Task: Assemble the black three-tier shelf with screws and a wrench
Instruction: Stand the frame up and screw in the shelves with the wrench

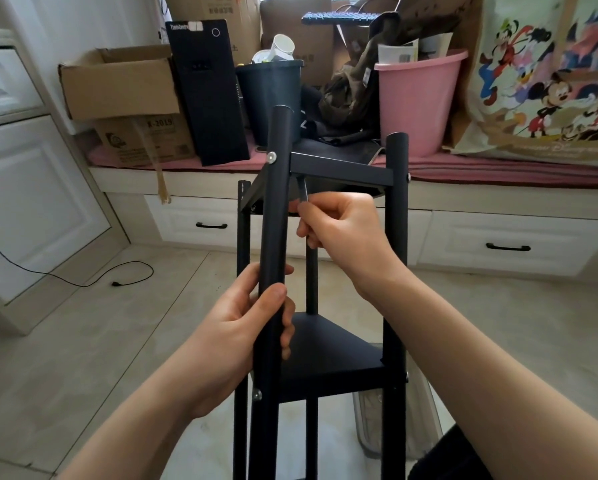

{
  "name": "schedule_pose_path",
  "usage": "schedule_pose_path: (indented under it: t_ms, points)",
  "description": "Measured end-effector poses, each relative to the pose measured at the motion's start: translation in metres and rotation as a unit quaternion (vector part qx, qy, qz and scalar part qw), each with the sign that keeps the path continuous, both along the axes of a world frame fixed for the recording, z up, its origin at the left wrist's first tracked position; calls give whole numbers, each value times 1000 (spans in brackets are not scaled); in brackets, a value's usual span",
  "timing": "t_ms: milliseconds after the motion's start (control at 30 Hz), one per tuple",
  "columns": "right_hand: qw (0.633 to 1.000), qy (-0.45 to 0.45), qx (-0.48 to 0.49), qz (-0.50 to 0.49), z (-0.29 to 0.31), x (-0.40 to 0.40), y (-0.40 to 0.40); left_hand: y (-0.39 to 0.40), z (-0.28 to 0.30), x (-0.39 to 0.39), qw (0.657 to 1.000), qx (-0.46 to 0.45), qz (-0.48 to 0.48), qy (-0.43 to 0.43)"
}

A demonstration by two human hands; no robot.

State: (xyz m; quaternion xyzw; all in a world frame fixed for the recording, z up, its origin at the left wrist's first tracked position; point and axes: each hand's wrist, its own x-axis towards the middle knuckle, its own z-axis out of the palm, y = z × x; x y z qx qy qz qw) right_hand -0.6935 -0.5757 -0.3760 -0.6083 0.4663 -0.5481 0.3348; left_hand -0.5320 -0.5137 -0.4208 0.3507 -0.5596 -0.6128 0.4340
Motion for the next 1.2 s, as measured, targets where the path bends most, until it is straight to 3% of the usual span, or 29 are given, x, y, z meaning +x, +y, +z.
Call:
schedule_pose_path:
  t_ms: [467,767,1200]
  points:
    - [997,46,-58,-32,-10,1,-5,3,3,0,1000,7,-15,8]
    - [998,-30,-36,-37,-16,15,-13,3,1,-1,1000,3,-21,3]
    - [993,-36,-58,-100,-18,25,-22,2,2,-4,1000,3,-21,6]
